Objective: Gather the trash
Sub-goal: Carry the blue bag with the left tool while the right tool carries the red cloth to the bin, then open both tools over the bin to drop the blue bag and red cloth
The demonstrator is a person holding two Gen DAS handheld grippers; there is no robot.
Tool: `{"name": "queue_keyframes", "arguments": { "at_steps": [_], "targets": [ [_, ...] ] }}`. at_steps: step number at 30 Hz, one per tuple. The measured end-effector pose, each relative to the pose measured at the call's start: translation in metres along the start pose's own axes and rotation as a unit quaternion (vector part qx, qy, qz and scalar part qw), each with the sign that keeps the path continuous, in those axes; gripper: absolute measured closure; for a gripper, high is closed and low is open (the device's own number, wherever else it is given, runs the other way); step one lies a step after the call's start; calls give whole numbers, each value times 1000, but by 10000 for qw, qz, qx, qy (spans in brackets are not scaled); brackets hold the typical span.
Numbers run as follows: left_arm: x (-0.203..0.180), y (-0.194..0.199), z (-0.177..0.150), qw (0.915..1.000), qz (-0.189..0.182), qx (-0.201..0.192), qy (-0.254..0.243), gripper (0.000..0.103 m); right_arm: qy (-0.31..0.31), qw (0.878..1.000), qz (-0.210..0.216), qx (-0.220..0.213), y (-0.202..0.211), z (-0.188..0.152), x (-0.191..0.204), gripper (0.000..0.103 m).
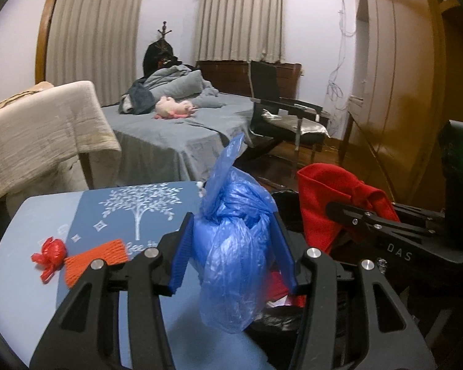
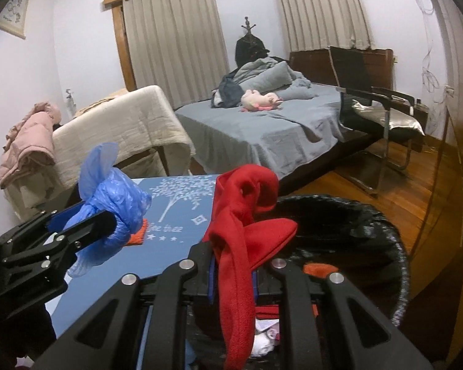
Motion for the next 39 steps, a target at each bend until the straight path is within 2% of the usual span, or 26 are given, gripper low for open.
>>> {"name": "queue_keyframes", "arguments": {
  "at_steps": [16, 26, 27, 30, 33, 35, 37, 39],
  "targets": [
    [-51, -36, -7, 9979, -565, 141, -269, 55, -165, 9984, -546, 14, 14, -7, -54, 87],
    [-71, -72, -20, 9950, -829, 406, -389, 55, -260, 9961, -816, 217, 2, -19, -89, 87],
    [-72, -77, -23, 9942, -890, 461, -384, 53, -289, 9958, -835, 242, 0, -20, -93, 83],
    [-77, -89, -29, 9926, -981, 571, -426, 44, -326, 9949, -889, 353, -7, -26, -99, 82],
    [-76, -93, -32, 9923, -994, 627, -399, 34, -361, 9939, -948, 430, -12, -30, -105, 68],
    [-72, -93, -32, 9928, -941, 633, -371, 31, -371, 9935, -978, 441, -14, -32, -107, 62],
    [-65, -93, -32, 9938, -851, 630, -340, 27, -370, 9933, -1003, 430, -14, -32, -108, 50],
    [-58, -93, -31, 9947, -764, 626, -302, 22, -357, 9933, -1019, 420, -14, -31, -108, 44]
  ]
}}
Point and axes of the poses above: each gripper's, at about its wrist camera, not at the fingertips, and y roughly against the way its jaws point, x to its left, z to its top, the point moved 4 cm from there along -y, roughly the way its jaws point, and after that the axes turned 7 degrees about -x, right-handed, at the moved point
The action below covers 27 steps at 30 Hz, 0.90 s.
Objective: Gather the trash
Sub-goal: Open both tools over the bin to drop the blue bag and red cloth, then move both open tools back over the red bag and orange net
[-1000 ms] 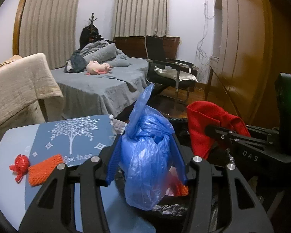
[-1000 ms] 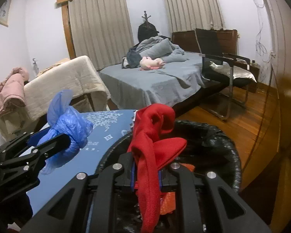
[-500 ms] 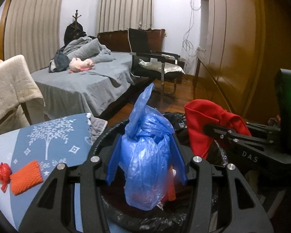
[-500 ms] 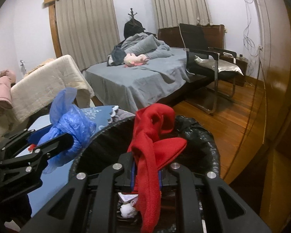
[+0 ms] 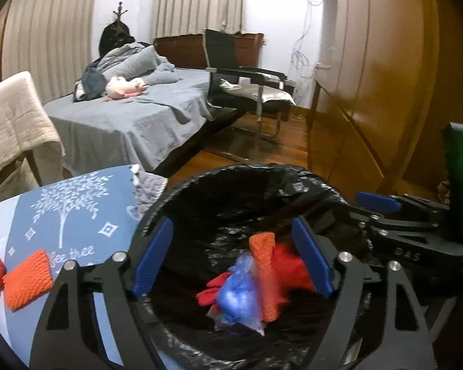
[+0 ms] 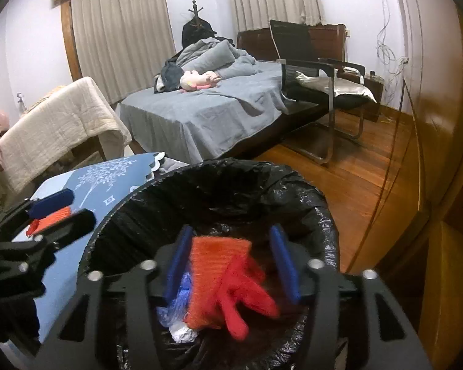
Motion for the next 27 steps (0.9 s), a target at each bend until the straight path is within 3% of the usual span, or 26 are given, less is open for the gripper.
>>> {"name": "queue_keyframes", "arguments": {
  "at_steps": [7, 13, 27],
  "targets": [
    [21, 12, 1, 9995, 268, 1, 177, 12, 56, 10000, -61, -41, 4, 1, 7, 18],
    [33, 31, -1, 9987, 447, -52, 219, 10, 71, 9998, -37, -168, 12, 9, 18, 7],
    [85, 89, -4, 9923, 1087, -358, 481, 9, 258, 9988, 340, -239, 10, 21, 76, 6]
  ]
}}
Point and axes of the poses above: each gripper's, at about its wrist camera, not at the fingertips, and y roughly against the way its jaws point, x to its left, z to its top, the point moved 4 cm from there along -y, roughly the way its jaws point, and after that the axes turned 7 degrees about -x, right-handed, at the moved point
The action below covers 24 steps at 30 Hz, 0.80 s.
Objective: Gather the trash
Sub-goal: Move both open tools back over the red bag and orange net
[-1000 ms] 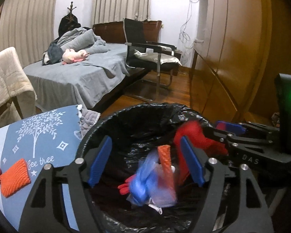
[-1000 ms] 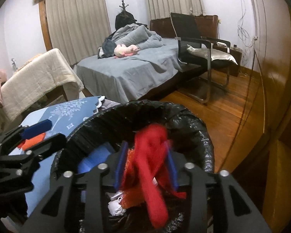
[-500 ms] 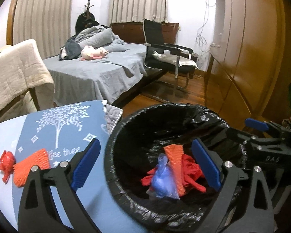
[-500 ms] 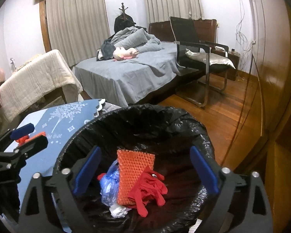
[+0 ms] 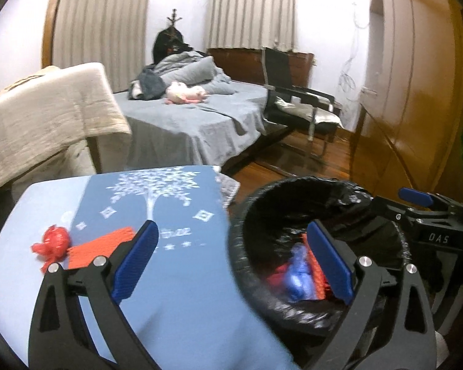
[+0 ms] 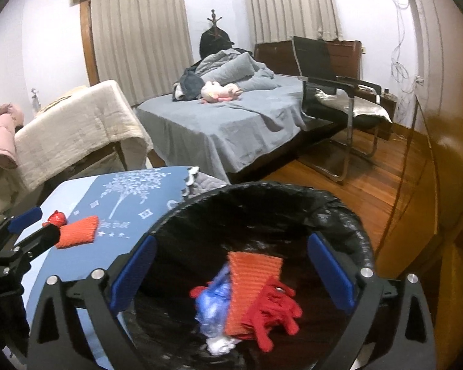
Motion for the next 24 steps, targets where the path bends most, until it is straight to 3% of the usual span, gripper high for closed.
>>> {"name": "queue_keyframes", "arguments": {
  "at_steps": [12, 24],
  "targets": [
    [91, 29, -8, 9956, 881, -84, 318, 9, 274, 9979, 581, 95, -33, 0, 85, 6],
    [190, 45, -27, 9832, 1730, -6, 577, 9, 574, 9904, 1186, 424, -89, -18, 180, 6]
  ]
}}
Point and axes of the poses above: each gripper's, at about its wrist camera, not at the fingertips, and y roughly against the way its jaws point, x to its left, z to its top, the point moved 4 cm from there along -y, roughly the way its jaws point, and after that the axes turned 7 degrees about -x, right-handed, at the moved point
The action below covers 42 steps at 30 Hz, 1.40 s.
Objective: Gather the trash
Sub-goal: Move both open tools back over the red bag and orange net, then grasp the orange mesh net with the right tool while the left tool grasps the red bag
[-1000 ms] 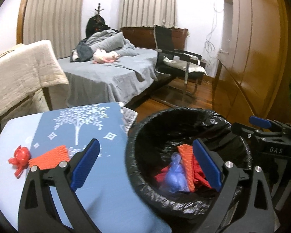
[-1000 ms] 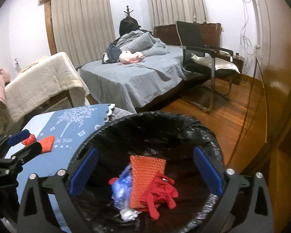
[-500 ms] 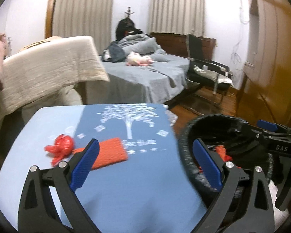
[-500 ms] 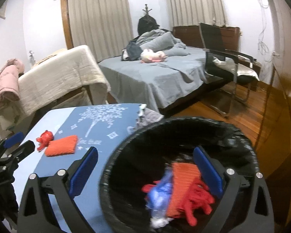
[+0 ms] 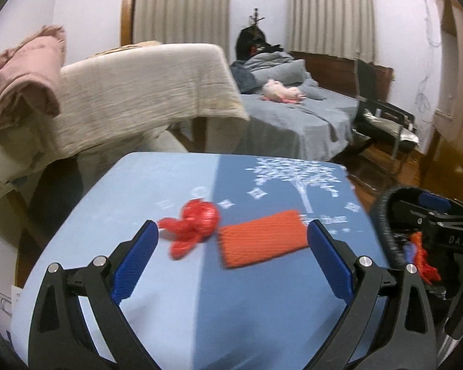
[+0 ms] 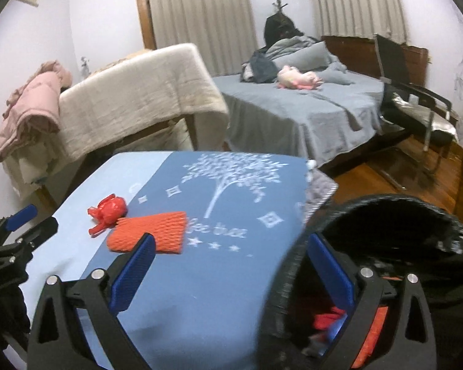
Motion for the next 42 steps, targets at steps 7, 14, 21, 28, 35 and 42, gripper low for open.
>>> {"name": "queue_keyframes", "arguments": {
  "at_steps": [7, 14, 21, 28, 35, 42],
  "targets": [
    [45, -17, -10, 9992, 340, 147, 166, 9, 32, 9994, 198, 276, -46, -8, 36, 6],
    [70, -32, -19, 9981, 468, 280, 288, 9, 209, 9980, 302, 514, -79, -17, 65, 6],
    [84, -43, -27, 9973, 541, 411, 290, 9, 308, 9955, 325, 830, -106, -33, 82, 6],
    [92, -51, -31, 9968, 539, 490, 333, 9, 369, 9925, 203, 1151, -126, -43, 86, 6],
    [91, -59, -33, 9966, 496, 551, 355, 9, 434, 9910, 331, 1218, -129, -45, 90, 16],
    [88, -64, -32, 9967, 461, 576, 341, 9, 498, 9877, 902, 1178, -125, -45, 104, 63]
  ]
}}
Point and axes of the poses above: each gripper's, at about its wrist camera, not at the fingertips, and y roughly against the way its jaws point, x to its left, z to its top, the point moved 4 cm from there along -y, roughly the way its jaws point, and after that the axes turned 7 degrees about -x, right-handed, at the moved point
